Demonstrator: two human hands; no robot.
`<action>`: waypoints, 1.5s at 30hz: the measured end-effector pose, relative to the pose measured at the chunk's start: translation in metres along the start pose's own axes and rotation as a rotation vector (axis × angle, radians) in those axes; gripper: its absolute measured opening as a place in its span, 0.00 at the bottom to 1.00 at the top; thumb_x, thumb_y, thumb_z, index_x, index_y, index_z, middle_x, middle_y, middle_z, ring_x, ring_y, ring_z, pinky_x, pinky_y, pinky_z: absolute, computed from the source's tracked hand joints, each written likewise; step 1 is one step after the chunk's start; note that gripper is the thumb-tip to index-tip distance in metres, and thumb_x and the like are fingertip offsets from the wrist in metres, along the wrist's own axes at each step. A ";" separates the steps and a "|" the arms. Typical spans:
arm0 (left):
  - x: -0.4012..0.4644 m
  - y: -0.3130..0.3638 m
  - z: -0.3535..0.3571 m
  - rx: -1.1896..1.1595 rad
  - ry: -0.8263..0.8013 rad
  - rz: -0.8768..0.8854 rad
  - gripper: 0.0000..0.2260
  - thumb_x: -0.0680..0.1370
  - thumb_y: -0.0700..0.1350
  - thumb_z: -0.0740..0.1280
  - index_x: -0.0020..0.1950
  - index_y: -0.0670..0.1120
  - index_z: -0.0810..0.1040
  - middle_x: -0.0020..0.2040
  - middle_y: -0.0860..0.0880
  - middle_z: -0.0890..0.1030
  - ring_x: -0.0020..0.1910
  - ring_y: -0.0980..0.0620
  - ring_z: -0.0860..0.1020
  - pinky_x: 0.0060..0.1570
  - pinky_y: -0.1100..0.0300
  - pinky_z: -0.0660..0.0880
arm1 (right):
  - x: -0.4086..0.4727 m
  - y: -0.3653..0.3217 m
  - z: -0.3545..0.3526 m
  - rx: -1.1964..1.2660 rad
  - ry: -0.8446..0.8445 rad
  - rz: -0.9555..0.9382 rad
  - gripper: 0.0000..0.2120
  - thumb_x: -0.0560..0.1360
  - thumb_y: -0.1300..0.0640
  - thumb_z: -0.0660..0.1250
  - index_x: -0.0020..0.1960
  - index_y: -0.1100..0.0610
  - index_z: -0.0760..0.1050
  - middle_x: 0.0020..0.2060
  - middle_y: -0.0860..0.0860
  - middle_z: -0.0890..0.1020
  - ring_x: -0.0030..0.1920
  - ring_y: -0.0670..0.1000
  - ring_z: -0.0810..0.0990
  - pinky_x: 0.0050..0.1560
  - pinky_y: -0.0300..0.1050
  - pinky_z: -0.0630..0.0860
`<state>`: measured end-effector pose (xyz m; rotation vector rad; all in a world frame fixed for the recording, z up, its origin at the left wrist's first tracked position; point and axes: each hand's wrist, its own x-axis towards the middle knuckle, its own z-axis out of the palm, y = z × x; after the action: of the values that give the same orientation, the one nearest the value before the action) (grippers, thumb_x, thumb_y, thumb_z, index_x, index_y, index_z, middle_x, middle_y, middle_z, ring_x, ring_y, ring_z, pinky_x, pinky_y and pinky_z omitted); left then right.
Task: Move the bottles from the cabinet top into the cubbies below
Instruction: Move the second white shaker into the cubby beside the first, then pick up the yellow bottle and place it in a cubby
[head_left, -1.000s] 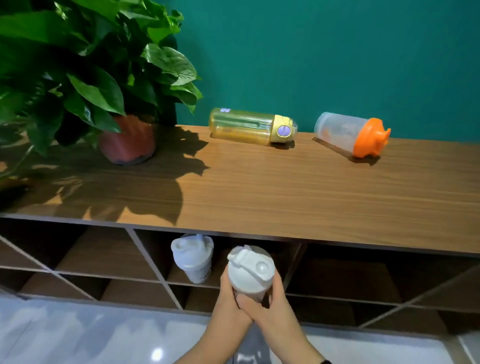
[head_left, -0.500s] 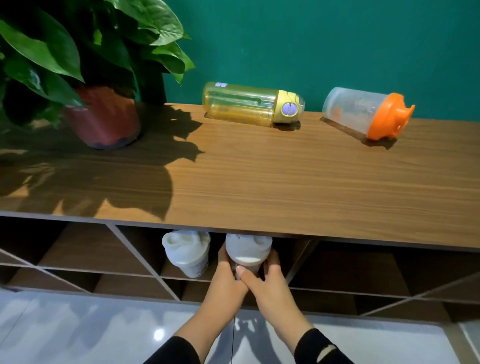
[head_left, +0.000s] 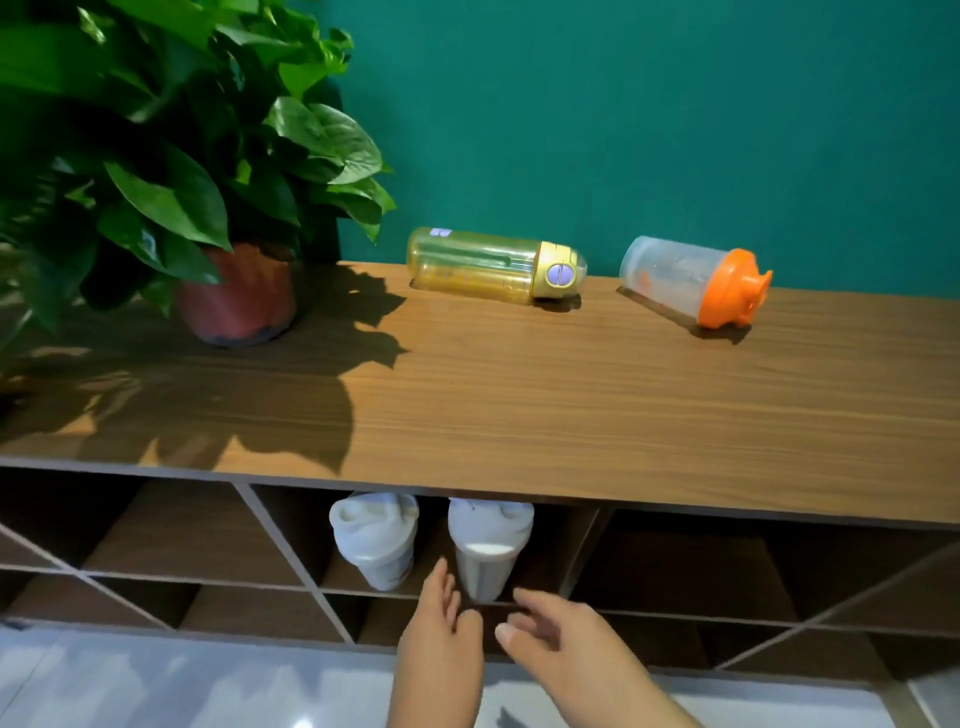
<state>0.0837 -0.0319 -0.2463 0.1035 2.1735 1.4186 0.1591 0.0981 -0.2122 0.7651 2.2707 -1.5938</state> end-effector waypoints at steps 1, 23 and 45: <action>-0.013 0.006 -0.001 0.027 0.032 0.064 0.25 0.81 0.29 0.60 0.75 0.48 0.71 0.72 0.44 0.77 0.74 0.48 0.73 0.64 0.72 0.68 | -0.020 -0.008 -0.010 -0.043 0.038 -0.081 0.20 0.73 0.42 0.70 0.65 0.42 0.78 0.53 0.42 0.86 0.52 0.37 0.82 0.60 0.37 0.77; 0.210 0.280 -0.057 1.385 0.354 0.825 0.40 0.77 0.62 0.68 0.82 0.48 0.55 0.81 0.43 0.63 0.79 0.43 0.63 0.76 0.41 0.63 | 0.064 -0.066 -0.151 -0.777 0.538 -0.343 0.31 0.79 0.35 0.47 0.78 0.46 0.58 0.79 0.41 0.57 0.79 0.43 0.51 0.78 0.49 0.47; 0.048 0.253 -0.004 0.703 0.199 1.088 0.40 0.71 0.59 0.76 0.76 0.46 0.65 0.67 0.49 0.76 0.64 0.50 0.72 0.67 0.51 0.71 | -0.019 -0.072 -0.144 0.348 0.384 -0.598 0.29 0.75 0.49 0.70 0.72 0.43 0.61 0.71 0.44 0.72 0.67 0.37 0.72 0.63 0.31 0.72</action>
<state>-0.0148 0.0938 -0.0439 1.6499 2.8226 1.0141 0.1470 0.2085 -0.0940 0.5203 2.7033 -2.3271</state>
